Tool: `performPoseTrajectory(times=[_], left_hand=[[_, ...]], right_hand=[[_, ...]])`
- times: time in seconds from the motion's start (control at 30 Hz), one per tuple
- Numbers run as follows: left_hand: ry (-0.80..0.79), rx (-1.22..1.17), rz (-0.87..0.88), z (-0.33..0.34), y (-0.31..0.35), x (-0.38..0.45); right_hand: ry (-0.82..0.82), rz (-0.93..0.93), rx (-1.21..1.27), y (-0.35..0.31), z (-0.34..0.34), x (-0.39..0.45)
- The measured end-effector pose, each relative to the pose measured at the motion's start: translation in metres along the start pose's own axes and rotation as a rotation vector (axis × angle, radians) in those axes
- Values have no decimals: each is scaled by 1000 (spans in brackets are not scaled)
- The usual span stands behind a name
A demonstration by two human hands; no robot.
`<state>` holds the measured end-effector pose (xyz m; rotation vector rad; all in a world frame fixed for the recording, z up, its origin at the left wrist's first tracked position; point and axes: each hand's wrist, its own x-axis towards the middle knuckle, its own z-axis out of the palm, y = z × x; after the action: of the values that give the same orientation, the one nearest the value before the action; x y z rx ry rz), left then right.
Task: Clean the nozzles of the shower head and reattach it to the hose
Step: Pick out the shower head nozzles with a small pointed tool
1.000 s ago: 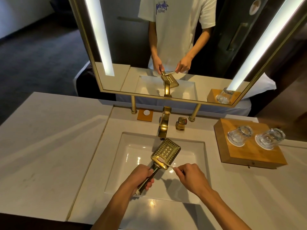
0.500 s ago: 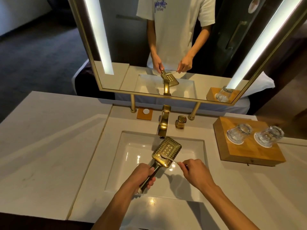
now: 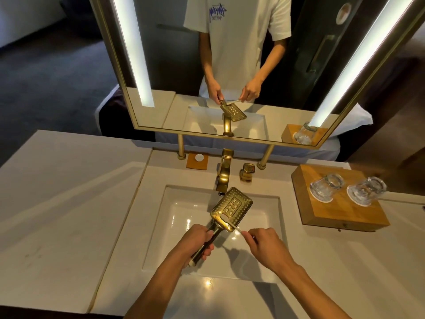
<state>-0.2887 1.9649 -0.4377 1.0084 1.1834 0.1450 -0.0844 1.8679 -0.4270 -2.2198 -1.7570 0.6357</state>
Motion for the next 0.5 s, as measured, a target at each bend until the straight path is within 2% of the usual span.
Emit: performPoseTrajectory(times=[0.13, 0.3, 0.43, 0.5], left_hand=[[8, 67, -16, 2, 0, -1], [20, 70, -14, 1, -2, 2], [7, 56, -16, 2, -7, 1], [21, 39, -17, 3, -8, 1]], right_hand=[[37, 58, -104, 9, -13, 5], [-23, 8, -65, 0, -3, 3], [27, 51, -139, 6, -13, 4], [-1, 30, -94, 1, -9, 5]])
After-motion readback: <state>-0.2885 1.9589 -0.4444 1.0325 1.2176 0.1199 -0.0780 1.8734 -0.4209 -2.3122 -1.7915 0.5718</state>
